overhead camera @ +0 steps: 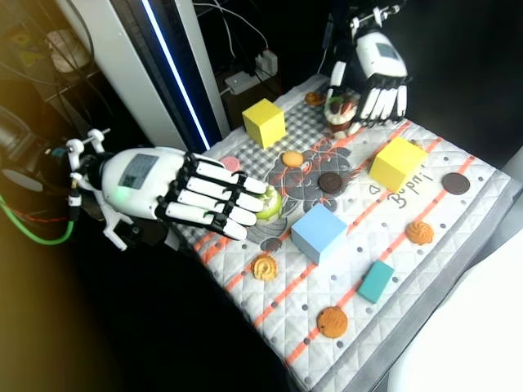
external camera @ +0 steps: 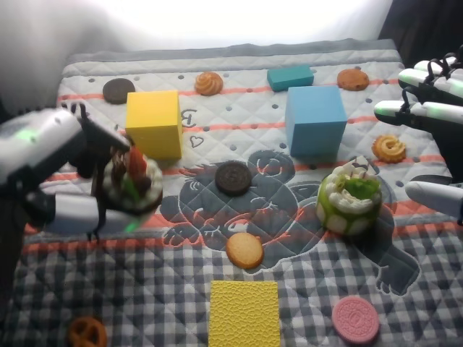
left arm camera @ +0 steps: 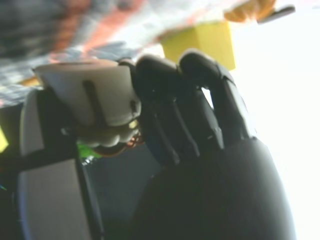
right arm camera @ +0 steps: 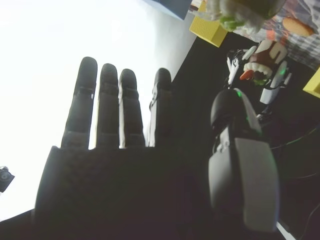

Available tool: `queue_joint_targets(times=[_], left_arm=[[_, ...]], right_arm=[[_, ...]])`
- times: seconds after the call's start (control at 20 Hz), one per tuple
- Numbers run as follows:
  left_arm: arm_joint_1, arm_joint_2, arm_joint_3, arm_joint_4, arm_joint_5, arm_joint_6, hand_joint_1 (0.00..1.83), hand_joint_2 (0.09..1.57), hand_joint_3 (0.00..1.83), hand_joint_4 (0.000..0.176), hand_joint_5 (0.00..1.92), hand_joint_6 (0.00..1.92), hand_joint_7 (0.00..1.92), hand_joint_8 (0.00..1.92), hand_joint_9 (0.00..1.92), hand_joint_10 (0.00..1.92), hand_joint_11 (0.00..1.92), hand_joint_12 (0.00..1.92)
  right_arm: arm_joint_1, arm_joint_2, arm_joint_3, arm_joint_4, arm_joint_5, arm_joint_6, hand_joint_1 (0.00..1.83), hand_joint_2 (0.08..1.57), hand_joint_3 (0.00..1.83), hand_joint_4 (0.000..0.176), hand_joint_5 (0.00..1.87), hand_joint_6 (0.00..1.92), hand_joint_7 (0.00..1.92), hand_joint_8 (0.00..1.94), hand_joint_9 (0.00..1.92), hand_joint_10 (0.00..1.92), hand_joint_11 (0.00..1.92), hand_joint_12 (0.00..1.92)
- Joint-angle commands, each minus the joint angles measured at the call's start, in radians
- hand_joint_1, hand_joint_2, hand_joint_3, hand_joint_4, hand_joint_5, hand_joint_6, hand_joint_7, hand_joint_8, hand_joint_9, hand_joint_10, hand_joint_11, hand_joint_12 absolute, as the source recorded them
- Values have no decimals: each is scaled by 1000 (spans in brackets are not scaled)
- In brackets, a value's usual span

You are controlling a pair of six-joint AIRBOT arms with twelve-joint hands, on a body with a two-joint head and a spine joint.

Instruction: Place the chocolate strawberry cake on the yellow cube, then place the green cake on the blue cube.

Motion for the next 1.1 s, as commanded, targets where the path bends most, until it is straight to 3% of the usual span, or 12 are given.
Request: queue_joint_targets(times=[0.0,0.1,0.2,0.25,0.35,0.45,0.65,0.7,0.75,0.85,0.95,1.05], left_arm=[[-23,-4,14,0,-141,-8,1258,1054,0,0,1048,780,1170,805,842,1134,384,1532],[-60,-31,49,-28,-134,-8,1250,1055,1,0,1025,864,1193,711,890,885,331,1482],[-86,-58,77,-49,-136,-10,1265,1065,0,0,1045,725,1140,911,839,1000,278,1630],[-93,-65,84,-54,-140,-11,1271,1065,0,0,1063,674,1125,958,815,1095,278,1717],[-111,-86,108,-70,-150,-28,1272,1057,0,0,1105,610,1121,962,838,1043,322,1655],[-129,-107,138,-87,-146,-52,1276,1048,0,0,1102,627,1162,877,935,893,518,1506],[-142,-124,174,-95,-136,-105,1259,1057,0,0,1061,753,1157,818,1032,662,646,1345],[-147,-130,191,-97,-133,-135,1257,1065,2,0,1035,792,1140,857,1025,684,653,1355],[-151,-133,205,-97,-130,-168,1256,1071,0,0,1016,827,1135,864,1018,732,671,1372],[-161,-141,244,-97,-119,-246,1258,1064,0,0,1035,797,1147,847,1027,734,716,1339],[-171,-147,260,-101,-108,-250,1259,1063,0,0,1041,781,1144,859,1031,737,720,1342],[-186,-158,276,-104,-96,-250,1261,1063,1,0,1045,766,1138,878,1041,820,822,1375]], right_arm=[[6,2,3,3,122,7,212,1238,4,132,363,0,191,1,184,1,20,647],[6,1,4,2,122,7,134,1246,3,171,304,2,145,1,149,1,0,537],[6,0,5,2,122,7,155,1251,0,131,341,5,180,6,182,9,24,591],[6,0,6,2,122,7,168,1247,1,127,347,0,188,0,186,1,16,632],[6,-1,7,2,122,7,209,1243,0,127,353,2,194,1,187,0,16,655],[6,-1,7,2,122,7,216,1237,0,150,347,0,186,0,167,1,0,654],[6,-2,8,2,122,7,211,1234,0,144,350,0,183,0,175,3,5,629],[6,-2,8,2,122,7,205,1229,0,102,378,11,196,5,188,8,13,635],[6,-2,8,2,122,7,207,1226,0,86,394,13,207,8,200,10,22,641],[6,-3,9,2,122,7,220,1220,0,84,398,8,210,5,205,8,37,648],[6,-3,10,2,122,7,223,1218,0,82,398,7,204,2,191,1,25,640],[6,-4,10,2,122,7,206,1211,0,94,397,4,198,0,183,0,20,629]])
